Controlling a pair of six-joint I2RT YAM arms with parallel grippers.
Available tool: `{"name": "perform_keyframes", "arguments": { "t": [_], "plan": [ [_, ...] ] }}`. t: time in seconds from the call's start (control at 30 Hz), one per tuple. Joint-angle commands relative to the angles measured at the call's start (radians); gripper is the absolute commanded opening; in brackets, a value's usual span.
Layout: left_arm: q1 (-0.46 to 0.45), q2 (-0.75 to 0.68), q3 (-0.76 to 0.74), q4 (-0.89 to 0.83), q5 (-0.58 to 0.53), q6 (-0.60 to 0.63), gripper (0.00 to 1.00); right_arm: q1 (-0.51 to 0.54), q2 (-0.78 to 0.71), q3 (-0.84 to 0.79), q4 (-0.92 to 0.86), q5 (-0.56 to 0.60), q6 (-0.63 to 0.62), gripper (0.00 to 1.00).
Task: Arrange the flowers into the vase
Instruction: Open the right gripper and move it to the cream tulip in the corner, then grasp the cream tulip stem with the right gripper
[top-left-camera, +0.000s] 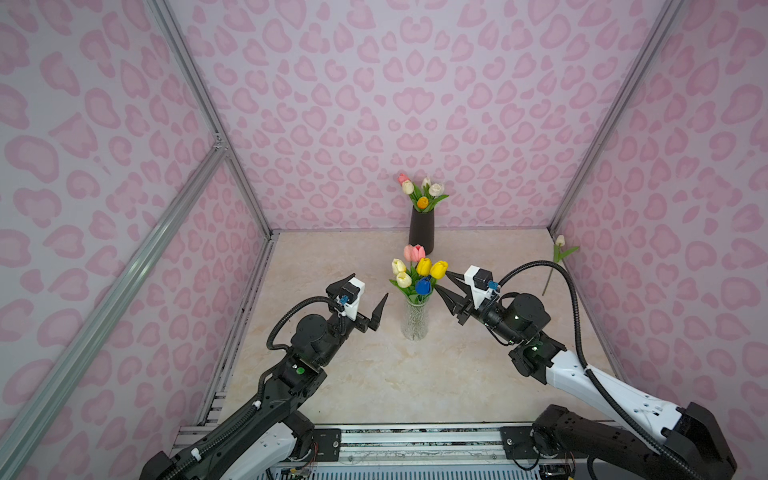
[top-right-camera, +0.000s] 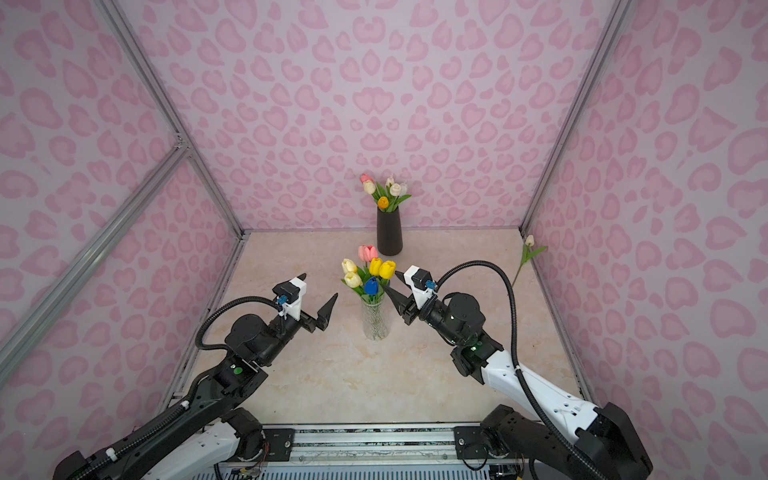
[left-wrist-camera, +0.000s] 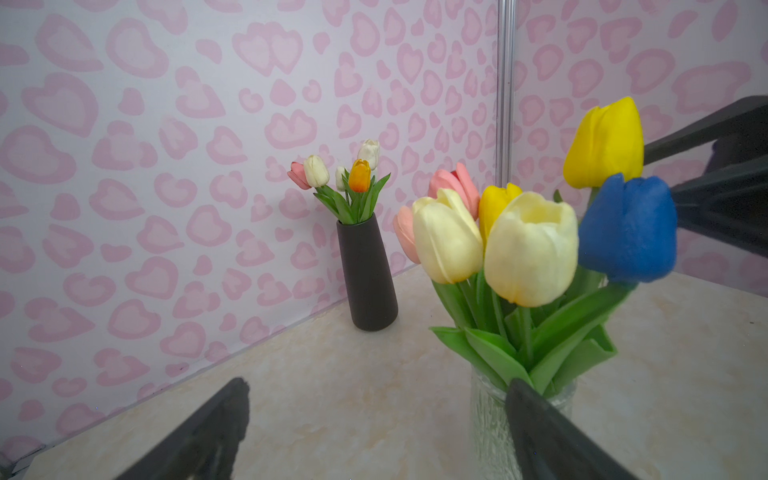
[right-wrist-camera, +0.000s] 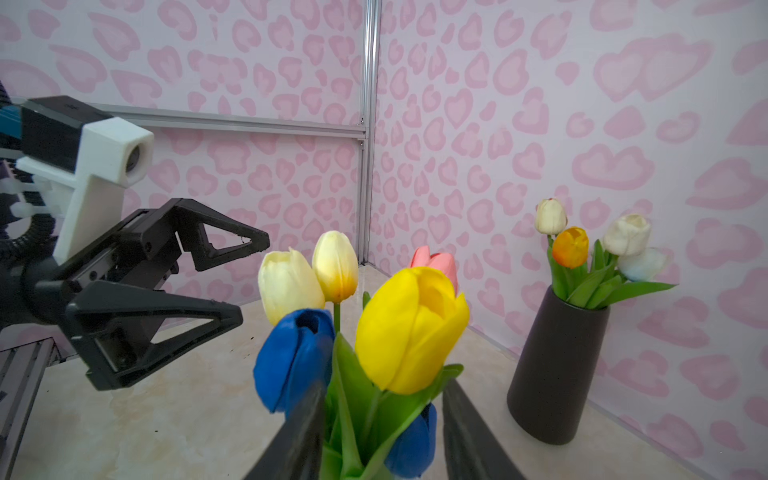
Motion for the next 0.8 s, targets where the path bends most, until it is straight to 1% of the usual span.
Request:
{"name": "perform_keyframes", "arguments": {
  "t": [0.0,0.03,0.1,0.17,0.23,0.3,0.33,0.4,0.43,0.47,0.5,0.53,0.57,0.63,0.7,0.77],
  "plan": [
    [0.0,0.004,0.006,0.042,0.006,0.004,0.97,-0.014,-0.074,-0.008,-0.142,0.035,-0.041,0.52],
    [0.0,0.006,0.009,0.042,0.007,0.003,0.97,-0.028,-0.102,-0.006,-0.171,0.034,-0.038,0.52],
    [0.001,0.007,0.013,0.041,0.015,0.003,0.97,-0.073,-0.157,-0.011,-0.174,0.035,-0.005,0.55],
    [0.001,0.009,0.016,0.042,0.022,0.004,0.97,-0.157,-0.18,0.005,-0.178,0.087,0.058,0.56],
    [0.0,0.01,0.019,0.038,0.044,0.007,0.97,-0.254,-0.157,0.046,-0.217,0.149,0.11,0.56],
    [0.0,0.01,0.021,0.035,0.064,0.009,0.97,-0.367,-0.083,0.105,-0.273,0.23,0.176,0.56],
    [0.0,0.011,0.022,0.03,0.084,0.016,0.97,-0.435,-0.023,0.145,-0.331,0.263,0.215,0.56],
    [0.0,0.008,0.021,0.02,0.118,0.025,0.97,-0.571,0.104,0.251,-0.463,0.292,0.297,0.57],
    [0.0,0.004,0.016,0.023,0.129,0.032,0.97,-0.653,0.197,0.339,-0.581,0.282,0.346,0.56],
    [0.0,-0.001,0.01,0.022,0.131,0.036,0.97,-0.713,0.294,0.435,-0.703,0.267,0.352,0.55],
    [0.0,-0.005,0.008,0.019,0.131,0.038,0.97,-0.746,0.37,0.514,-0.799,0.266,0.326,0.55],
    [0.0,-0.013,0.001,0.019,0.129,0.04,0.97,-0.774,0.455,0.586,-0.887,0.31,0.297,0.54],
    [0.0,-0.015,-0.007,0.024,0.127,0.042,0.97,-0.796,0.535,0.652,-0.946,0.354,0.282,0.53],
    [0.0,-0.013,-0.015,0.037,0.13,0.041,0.97,-0.842,0.666,0.764,-1.037,0.394,0.251,0.53],
    [0.0,0.008,-0.012,0.041,0.143,0.039,0.97,-0.888,0.794,0.861,-1.092,0.403,0.246,0.52],
    [0.0,0.031,0.0,0.04,0.151,0.034,0.97,-0.928,0.934,1.006,-1.19,0.376,0.235,0.52]
  ]
}}
